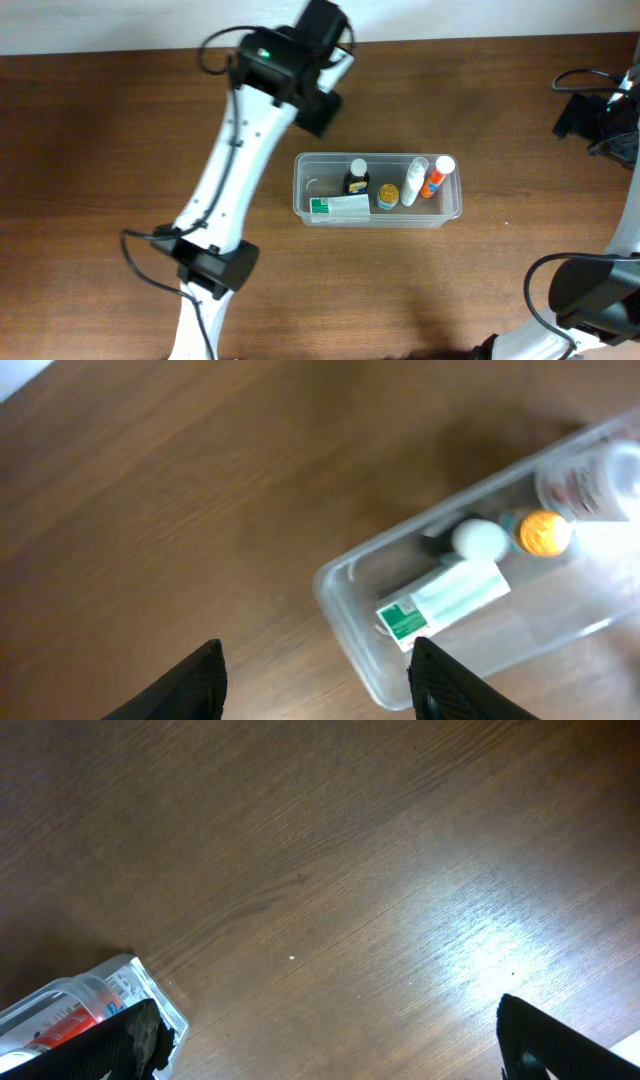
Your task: Pack container
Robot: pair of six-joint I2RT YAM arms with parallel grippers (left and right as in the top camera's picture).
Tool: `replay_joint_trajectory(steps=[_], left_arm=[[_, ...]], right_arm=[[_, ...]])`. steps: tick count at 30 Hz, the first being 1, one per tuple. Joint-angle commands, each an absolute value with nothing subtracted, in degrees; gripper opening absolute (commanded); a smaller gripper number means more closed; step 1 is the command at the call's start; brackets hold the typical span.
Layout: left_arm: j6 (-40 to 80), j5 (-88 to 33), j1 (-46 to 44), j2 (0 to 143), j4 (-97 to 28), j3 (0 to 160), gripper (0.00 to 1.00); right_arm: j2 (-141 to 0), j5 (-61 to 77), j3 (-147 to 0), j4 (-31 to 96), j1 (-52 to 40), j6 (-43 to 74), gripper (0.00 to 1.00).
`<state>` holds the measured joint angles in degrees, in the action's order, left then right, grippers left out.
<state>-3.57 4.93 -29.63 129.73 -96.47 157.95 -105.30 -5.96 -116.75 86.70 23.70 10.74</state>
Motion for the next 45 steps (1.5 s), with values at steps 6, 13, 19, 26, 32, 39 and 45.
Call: replay_joint_trajectory(steps=[6,13,19,26,32,39,45], left_arm=[[0.47,-0.62,-22.09,110.74,-96.71,143.52,0.6],[3.77,-0.03,-20.82,95.07,-96.47,122.08,0.6],[6.0,-0.21,-21.5,79.31,-88.42,104.79,0.6],[9.5,-0.27,-21.74,58.57,-78.67,85.19,1.0],[9.58,-0.4,-21.74,48.6,-78.7,79.42,1.0],[9.37,1.3,-21.74,45.28,-81.03,79.29,1.0],[8.75,5.91,-21.74,45.28,-77.14,75.77,1.0]], right_arm=[[-105.49,-5.82,-116.53,86.56,24.03,11.44,0.98],[-105.49,-5.85,-116.53,86.56,24.03,11.44,0.98],[-105.49,-5.82,-116.53,86.56,24.03,11.44,0.98],[-105.49,-5.82,-116.53,86.56,24.03,11.44,0.98],[-105.49,-5.82,-116.53,86.56,24.03,11.44,0.99],[-105.49,-5.82,-116.53,86.56,24.03,11.44,0.98],[-105.49,-5.82,-116.53,86.59,24.03,11.44,0.98]])
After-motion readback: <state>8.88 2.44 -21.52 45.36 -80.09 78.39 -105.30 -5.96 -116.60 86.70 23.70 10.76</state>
